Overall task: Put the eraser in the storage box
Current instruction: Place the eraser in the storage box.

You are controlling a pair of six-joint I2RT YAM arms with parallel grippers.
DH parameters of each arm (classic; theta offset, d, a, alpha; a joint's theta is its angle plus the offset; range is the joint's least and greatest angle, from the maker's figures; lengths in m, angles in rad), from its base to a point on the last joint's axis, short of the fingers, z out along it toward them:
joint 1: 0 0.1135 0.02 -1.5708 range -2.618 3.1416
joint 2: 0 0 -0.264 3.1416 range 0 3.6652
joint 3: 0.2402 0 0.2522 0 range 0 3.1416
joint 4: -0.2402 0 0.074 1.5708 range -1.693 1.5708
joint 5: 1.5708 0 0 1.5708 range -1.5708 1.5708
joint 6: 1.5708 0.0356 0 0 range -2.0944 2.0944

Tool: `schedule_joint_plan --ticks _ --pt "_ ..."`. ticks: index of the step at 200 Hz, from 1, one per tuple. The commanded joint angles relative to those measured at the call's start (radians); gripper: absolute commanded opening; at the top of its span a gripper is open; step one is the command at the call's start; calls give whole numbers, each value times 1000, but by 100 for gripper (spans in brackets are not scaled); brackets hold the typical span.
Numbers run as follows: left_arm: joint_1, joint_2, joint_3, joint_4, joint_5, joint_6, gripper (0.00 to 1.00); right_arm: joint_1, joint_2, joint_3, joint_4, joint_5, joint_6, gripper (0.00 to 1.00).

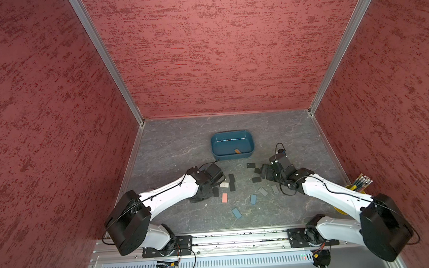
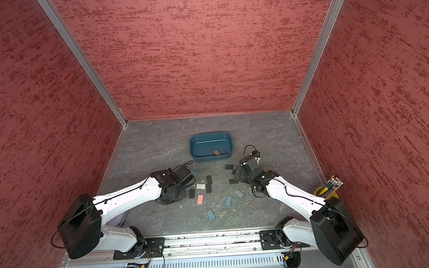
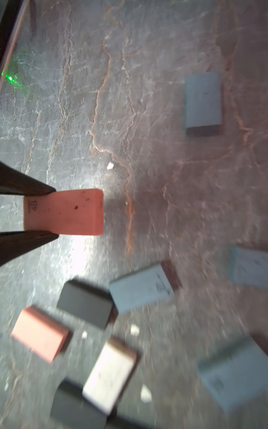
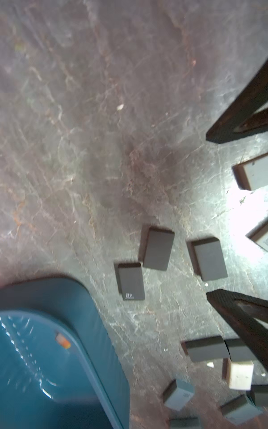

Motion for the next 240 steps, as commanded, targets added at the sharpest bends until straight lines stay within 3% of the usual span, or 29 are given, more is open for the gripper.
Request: schedule_joint_plan --ticks 1,58,147,183,240 --pt "-5 -11 79 -36 -36 54 20 8 -38 -28 -44 46 52 99" --pt "-1 92 289 -53 -19 149 20 38 -139 -119 -40 34 110 99" --pt "63 388 673 -71 57 301 20 100 -129 -165 -46 31 149 92" --pt "110 493 770 -59 90 349 20 112 -123 -175 -46 26 152 86" --pt "159 606 849 -31 158 395 22 130 -121 -186 -57 35 164 83"
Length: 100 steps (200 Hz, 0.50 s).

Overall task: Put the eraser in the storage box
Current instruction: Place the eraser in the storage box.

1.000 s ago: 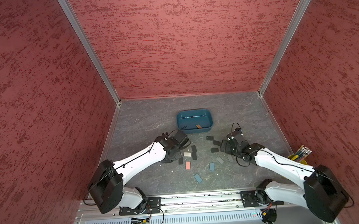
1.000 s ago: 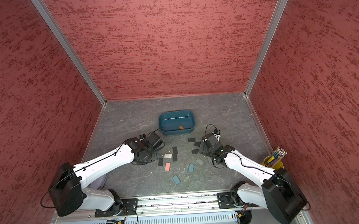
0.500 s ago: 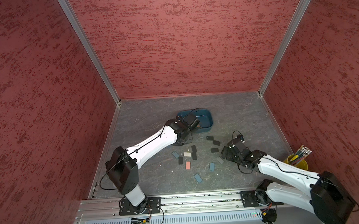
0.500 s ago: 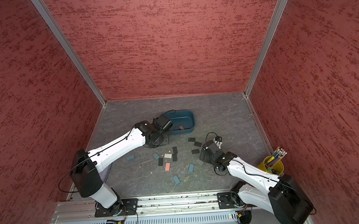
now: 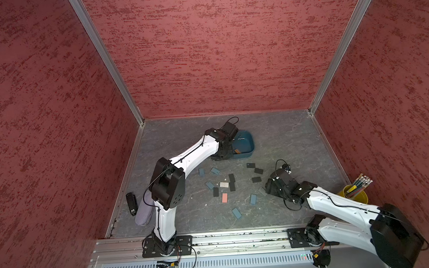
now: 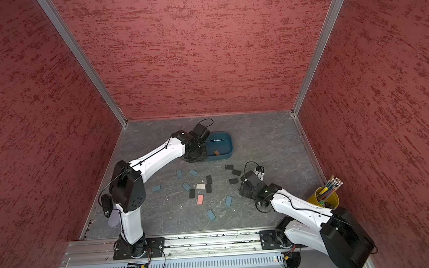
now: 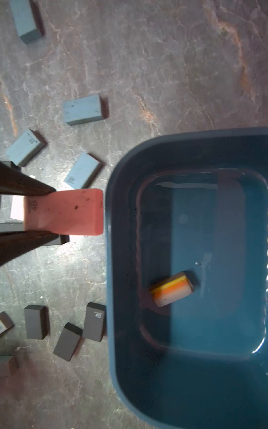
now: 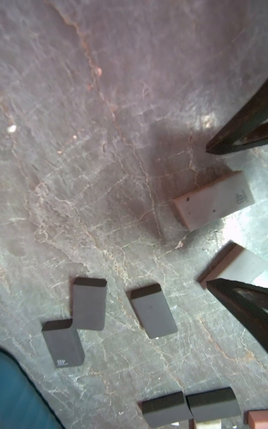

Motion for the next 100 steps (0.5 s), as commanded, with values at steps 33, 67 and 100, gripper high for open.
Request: schedule_joint_plan --ticks 33,67,100 --pt "34 112 96 14 59 47 23 20 2 -8 -20 15 15 80" --pt "35 170 143 12 64 61 23 31 1 -8 -28 15 20 73" --pt "41 211 180 5 71 70 24 44 1 -7 -39 17 26 66"
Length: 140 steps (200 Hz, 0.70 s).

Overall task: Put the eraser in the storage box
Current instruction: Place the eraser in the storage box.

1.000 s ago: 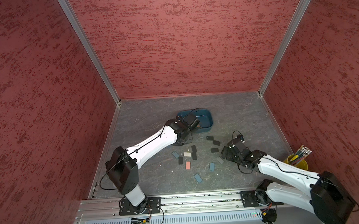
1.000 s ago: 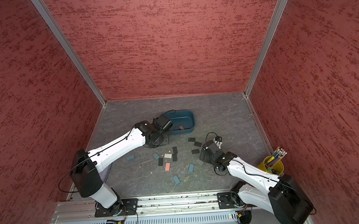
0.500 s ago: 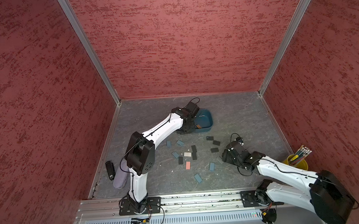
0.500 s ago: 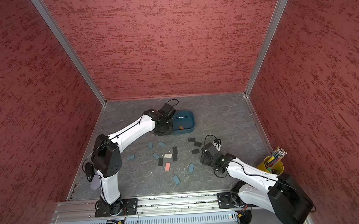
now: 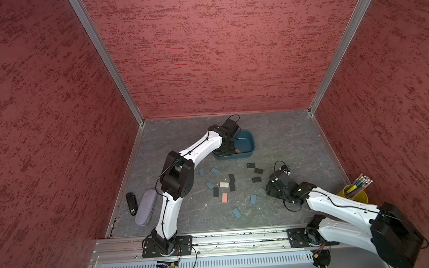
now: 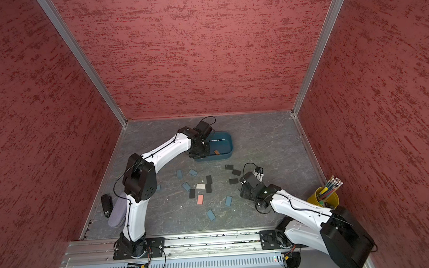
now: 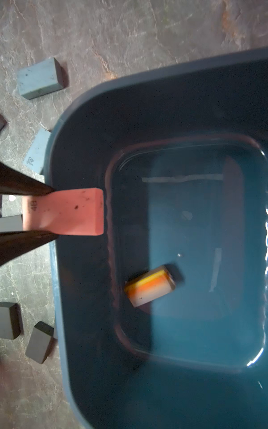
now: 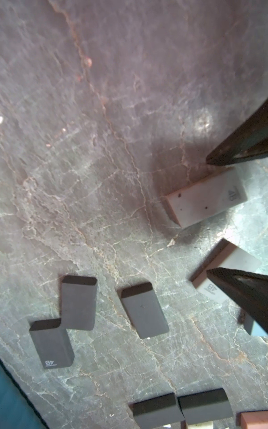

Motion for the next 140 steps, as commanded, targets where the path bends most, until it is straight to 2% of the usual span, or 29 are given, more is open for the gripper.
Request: schedule_joint_plan --ticks 1,24,86,140 --pt "9 55 30 10 15 21 24 15 1 -6 -26 17 11 66" --pt "14 72 62 -14 16 24 24 22 -1 -6 -32 19 16 65" --pt "31 6 123 -45 1 50 25 36 -1 -5 -38 27 23 65" --pt "46 56 198 -86 1 70 27 46 1 -4 -40 32 29 56"
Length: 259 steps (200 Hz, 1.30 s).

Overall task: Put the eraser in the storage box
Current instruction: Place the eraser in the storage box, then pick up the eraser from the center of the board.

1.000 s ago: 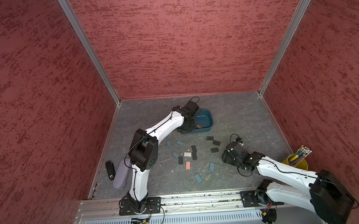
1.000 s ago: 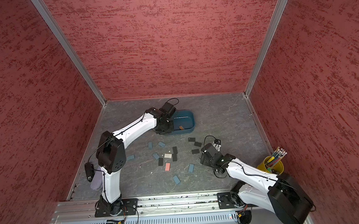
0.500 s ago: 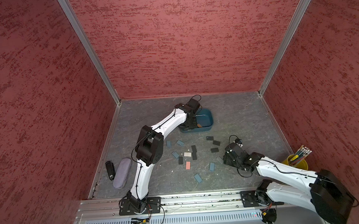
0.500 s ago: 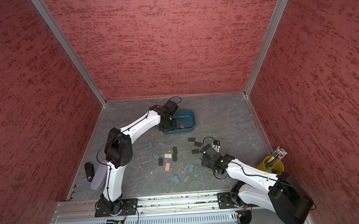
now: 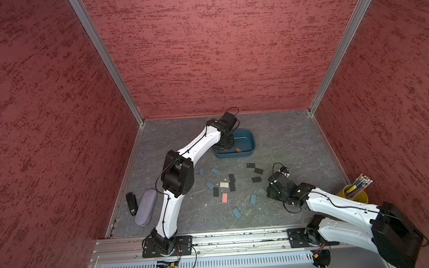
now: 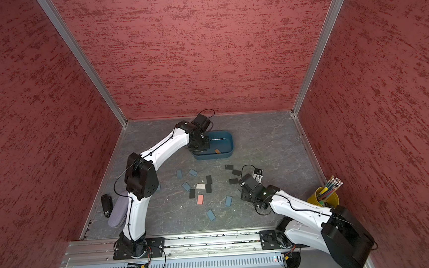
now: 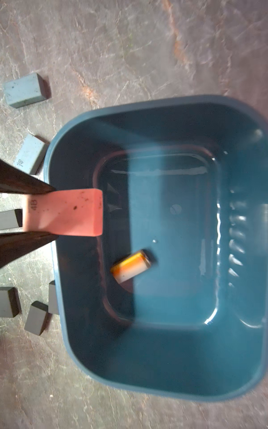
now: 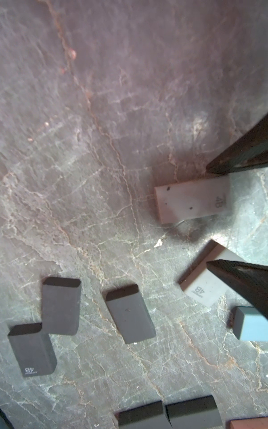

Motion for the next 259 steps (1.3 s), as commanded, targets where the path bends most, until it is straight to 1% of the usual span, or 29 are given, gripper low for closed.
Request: schedule_joint_plan --ticks 1,71,86,101,116,135,144,157,182,214,238,259 --pt "10 28 45 -35 -6 21 27 15 1 -4 -16 29 11 56" --pt "36 114 106 -66 -2 35 31 31 23 7 -21 37 17 46" --pt "38 134 129 -78 -1 39 34 35 25 8 -24 41 20 45" --pt "39 151 148 -84 1 41 38 42 26 8 -24 51 27 42" --pt "38 162 159 -87 11 40 43 50 27 10 -26 58 34 41" --pt "37 170 165 -90 14 42 45 53 31 10 -28 65 39 40" --pt "36 170 167 -90 18 42 47 55 33 12 -30 70 40 40" --pt "37 168 169 -91 20 45 54 56 39 14 -32 73 43 40" --pt "34 150 170 -93 19 48 61 56 52 20 -47 97 58 42" --pt "25 124 168 -103 -16 61 75 56 81 34 -55 108 69 43" --pt "22 111 160 -119 -27 63 81 56 93 42 -54 125 80 43" --pt "14 78 109 -101 -35 63 85 56 110 48 -45 126 75 42"
